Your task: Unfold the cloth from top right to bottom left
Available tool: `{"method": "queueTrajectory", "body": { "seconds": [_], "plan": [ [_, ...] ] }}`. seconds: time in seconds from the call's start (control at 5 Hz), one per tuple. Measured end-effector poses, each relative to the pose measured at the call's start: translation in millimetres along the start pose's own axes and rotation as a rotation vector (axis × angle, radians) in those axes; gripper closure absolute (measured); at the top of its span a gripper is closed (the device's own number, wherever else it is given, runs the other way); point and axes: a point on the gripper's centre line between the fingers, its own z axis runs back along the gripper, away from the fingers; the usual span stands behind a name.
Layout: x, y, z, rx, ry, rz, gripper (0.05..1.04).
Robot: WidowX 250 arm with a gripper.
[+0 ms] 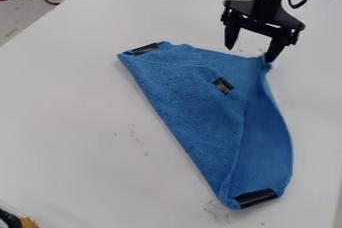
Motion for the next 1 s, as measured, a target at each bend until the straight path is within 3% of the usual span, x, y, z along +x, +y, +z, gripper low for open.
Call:
{"method": "queueTrajectory", "body": {
  "seconds": [0.4,0.8,1.0],
  "plan": [
    [11,-13,28,0.038,-0.021,-0.010,0.082],
    [-22,11,-22,0.041,0.052,0.058,0.082],
    [-33,17,-38,0.030,0.062,0.073,0.082]
  ]
}}
